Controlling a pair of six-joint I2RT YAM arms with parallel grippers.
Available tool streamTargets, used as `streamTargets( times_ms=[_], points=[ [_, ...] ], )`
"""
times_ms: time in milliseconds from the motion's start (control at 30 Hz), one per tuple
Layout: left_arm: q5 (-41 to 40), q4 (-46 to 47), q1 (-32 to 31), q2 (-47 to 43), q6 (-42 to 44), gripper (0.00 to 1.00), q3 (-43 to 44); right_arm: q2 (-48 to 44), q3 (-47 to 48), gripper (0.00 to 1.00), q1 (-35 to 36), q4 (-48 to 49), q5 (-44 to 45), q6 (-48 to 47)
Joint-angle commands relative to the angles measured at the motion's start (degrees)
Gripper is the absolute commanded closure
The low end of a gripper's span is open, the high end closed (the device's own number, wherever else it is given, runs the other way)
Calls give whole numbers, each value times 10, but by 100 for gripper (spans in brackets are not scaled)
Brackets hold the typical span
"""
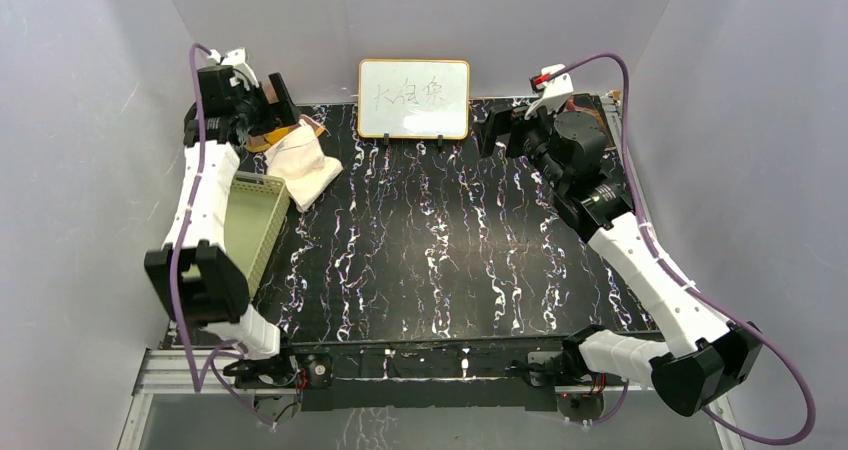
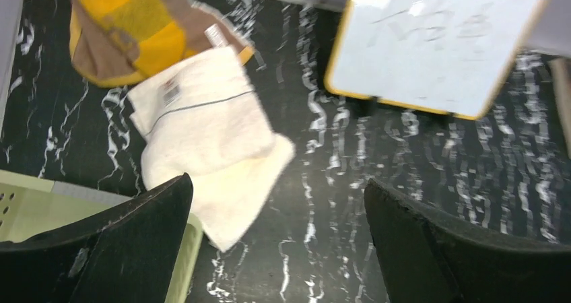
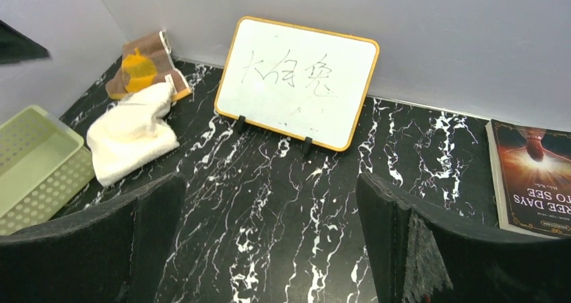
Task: Roll the towels
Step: Pick up the towel at the corner of the board.
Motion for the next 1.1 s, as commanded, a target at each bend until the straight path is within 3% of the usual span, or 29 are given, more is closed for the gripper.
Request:
streamTargets(
  times_ms=[0,233,433,467,500,533,567,600,667,767,833,933,1000,1067],
  points=[
    [-51,-63,15,86,-6,2,39,4,9,2,0,60,45,28],
    [-37,-89,15,250,-4,2,129,27,37,2,0,25,76,52],
    [4,-49,6,362,-40,8,141,28,34,2,-1,33,64,63],
    [3,-35,3,370,-43,13,139,27,36,2,-1,32,61,63],
    [9,-28,1,378,-41,31,142,27,38,2,-1,30,60,62],
    [18,-32,-1,387,-34,59,152,25,40,2,0,28,59,61],
    [24,-47,-1,395,-30,97,169,25,42,2,-1,25,59,59],
    [31,-63,-1,400,-27,100,190,24,42,2,-1,22,59,54],
    [45,-81,-3,382,-17,100,222,20,42,2,-1,19,64,46],
    [59,-43,-16,275,-18,100,218,14,44,2,-1,22,82,37],
    [61,-31,-46,201,-19,100,215,17,46,2,0,29,102,42],
    [24,-89,-111,129,-10,100,235,21,50,2,-1,45,135,67],
    [34,-109,-146,83,-8,100,213,25,52,2,-1,50,155,80],
    [94,-61,-160,12,-26,100,132,29,55,2,0,49,170,90]
  ],
)
